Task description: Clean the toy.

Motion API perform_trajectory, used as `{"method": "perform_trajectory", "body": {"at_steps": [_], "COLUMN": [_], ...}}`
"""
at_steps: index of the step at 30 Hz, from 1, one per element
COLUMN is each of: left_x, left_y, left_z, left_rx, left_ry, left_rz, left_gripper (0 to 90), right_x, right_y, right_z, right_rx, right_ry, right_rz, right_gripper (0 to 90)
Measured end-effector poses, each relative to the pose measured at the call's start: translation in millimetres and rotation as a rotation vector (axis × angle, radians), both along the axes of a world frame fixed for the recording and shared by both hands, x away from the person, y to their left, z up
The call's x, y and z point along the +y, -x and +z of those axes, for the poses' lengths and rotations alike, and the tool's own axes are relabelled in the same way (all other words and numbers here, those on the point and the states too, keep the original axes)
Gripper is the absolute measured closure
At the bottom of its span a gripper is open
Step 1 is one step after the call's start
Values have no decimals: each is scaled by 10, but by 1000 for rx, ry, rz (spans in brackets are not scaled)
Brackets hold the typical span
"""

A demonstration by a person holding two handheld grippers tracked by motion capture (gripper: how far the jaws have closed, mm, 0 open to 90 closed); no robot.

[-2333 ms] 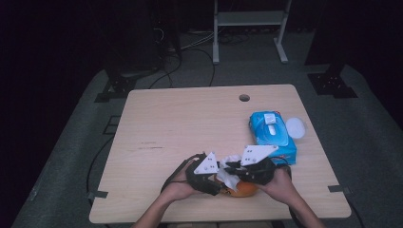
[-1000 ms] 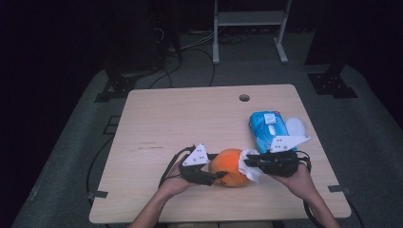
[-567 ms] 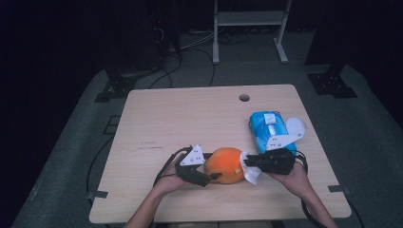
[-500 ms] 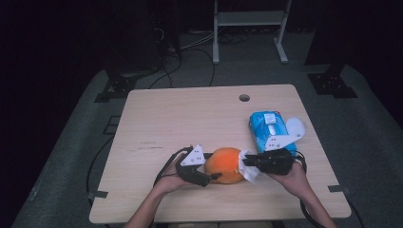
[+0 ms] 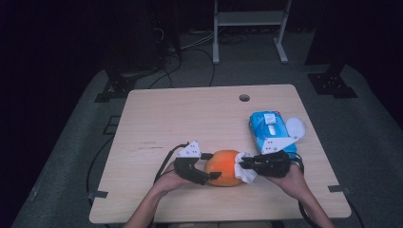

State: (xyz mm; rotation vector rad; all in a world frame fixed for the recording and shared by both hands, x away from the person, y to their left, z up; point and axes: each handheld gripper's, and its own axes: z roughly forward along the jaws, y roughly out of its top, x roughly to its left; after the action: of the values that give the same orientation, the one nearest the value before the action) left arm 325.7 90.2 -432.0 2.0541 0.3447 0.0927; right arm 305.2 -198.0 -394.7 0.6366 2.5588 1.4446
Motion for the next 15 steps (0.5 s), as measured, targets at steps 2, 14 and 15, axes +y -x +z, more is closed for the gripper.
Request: {"method": "perform_trajectory", "body": {"at_steps": [2, 14, 15], "left_x": [-49, 22, 36], "left_y": [47, -5, -29], "left_z": [14, 12, 13], "left_rx": [-33, 55, 86], "left_ry": [-33, 30, 50], "left_rz": [-21, -26, -13], "left_gripper": [268, 153, 123], "right_x": [109, 1, -1], "right_y": [31, 4, 10], "right_z": [41, -76, -86], "right_rx": [-29, -14, -10], "right_ry": [5, 56, 55], "right_rz": [18, -10, 3], "right_gripper": [806, 807, 804]}}
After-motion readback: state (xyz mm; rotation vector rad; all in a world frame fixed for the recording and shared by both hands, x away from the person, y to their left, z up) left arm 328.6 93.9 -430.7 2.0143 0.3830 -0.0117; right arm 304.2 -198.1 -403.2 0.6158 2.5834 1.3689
